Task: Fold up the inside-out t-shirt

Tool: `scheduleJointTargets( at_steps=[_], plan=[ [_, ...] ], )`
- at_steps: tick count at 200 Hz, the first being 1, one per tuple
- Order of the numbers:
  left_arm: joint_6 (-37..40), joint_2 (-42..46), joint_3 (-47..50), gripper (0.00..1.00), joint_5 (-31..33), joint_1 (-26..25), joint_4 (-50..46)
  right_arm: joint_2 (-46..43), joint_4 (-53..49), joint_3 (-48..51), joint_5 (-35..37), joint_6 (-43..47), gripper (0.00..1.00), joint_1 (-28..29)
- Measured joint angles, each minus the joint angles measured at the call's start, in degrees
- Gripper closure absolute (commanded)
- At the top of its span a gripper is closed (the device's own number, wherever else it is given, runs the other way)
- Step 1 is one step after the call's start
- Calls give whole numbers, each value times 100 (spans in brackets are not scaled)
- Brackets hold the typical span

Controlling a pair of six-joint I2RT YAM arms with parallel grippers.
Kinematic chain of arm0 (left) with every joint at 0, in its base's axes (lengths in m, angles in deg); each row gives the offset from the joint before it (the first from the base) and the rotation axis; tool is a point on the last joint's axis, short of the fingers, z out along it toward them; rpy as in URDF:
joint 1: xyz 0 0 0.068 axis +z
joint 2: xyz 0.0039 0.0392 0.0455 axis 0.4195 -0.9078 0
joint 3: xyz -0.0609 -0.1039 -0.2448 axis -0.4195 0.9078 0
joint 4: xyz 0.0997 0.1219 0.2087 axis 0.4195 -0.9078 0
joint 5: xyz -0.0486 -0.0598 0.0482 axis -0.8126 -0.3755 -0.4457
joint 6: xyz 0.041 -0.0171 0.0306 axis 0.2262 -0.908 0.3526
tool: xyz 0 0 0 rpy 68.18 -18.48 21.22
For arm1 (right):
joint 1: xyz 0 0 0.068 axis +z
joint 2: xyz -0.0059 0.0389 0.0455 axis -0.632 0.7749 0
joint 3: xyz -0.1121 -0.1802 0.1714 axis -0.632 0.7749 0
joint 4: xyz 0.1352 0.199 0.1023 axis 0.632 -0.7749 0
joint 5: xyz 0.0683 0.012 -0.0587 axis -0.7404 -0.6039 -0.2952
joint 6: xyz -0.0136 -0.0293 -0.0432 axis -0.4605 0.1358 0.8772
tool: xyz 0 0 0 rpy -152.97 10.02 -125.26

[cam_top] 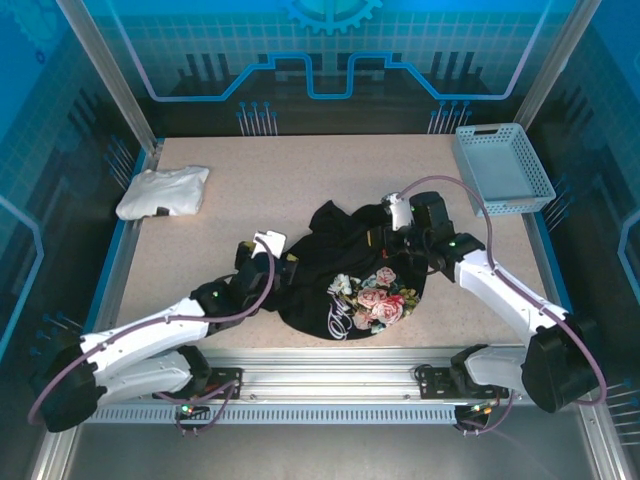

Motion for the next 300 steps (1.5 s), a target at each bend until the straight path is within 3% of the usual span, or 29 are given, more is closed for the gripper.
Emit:
scheduleJointTargets(
  at_steps=[21,43,54,90,114,127,138,201,242,281,300],
  plan=[
    [446,-306,50,16,-848,-31,411,11,2,-76,-22,42,100,-22],
    [820,-953,-2,16,-1325,-33,608,31,-17,-94,-59,68,100,-52],
    [979,-1353,-81,21,-1414,-33,662,48,-24,-107,-101,68,100,-74],
    [1165,-2319,-442,55,-1423,90,855,63,-79,-144,-149,127,100,-111],
    [1043,-2315,-476,73,-1510,170,1084,63,-190,-144,-144,201,100,-160],
    [940,-2166,-476,92,-1707,214,1152,61,-267,-151,-140,267,100,-188],
    [837,-1928,-476,100,-1993,282,1165,55,-380,-197,-142,341,100,-201],
    [-660,374,-452,100,-4306,1322,1521,-1088,-837,-485,-96,1115,100,-216],
    [-1377,800,-455,100,-5534,1622,1510,-1626,-601,-439,446,1071,100,-166],
    [-1742,588,-457,100,-6170,1742,1504,-544,-1014,-809,1591,791,72,136],
    [-1838,463,-511,100,-6240,1766,1453,-538,-1220,-702,2085,1008,57,575]
  ],
)
